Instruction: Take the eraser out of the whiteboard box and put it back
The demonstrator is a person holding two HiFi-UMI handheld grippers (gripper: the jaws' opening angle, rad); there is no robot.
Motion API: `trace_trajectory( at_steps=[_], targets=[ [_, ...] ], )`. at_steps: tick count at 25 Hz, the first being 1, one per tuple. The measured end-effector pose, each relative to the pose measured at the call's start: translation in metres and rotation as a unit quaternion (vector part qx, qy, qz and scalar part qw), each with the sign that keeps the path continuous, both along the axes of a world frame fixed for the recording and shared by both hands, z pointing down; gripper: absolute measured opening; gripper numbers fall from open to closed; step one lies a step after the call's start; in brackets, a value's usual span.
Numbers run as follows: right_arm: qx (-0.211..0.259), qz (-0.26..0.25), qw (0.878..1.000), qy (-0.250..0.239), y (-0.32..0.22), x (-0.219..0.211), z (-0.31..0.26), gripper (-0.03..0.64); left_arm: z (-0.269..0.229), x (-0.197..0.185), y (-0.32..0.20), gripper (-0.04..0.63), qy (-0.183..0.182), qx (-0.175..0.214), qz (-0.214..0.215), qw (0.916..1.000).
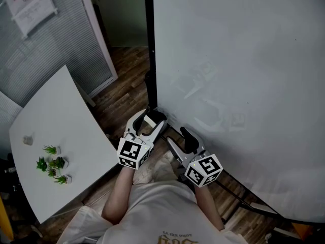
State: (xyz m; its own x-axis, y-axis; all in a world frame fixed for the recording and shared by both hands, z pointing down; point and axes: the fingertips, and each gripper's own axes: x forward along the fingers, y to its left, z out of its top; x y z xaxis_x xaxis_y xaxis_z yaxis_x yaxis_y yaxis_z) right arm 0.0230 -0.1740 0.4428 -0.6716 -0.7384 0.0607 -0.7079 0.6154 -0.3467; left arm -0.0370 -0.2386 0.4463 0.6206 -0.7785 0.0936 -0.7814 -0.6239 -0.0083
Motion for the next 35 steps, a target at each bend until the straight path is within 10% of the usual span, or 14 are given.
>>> trace_trajectory(
  at_steps=[35],
  targets=[
    [0.020, -0.005, 1.000, 0.000, 0.024, -0.009, -0.010, 0.258, -0.043, -0.024, 0.037, 0.268, 0.027, 0.043, -0.020, 0.9985]
  ],
)
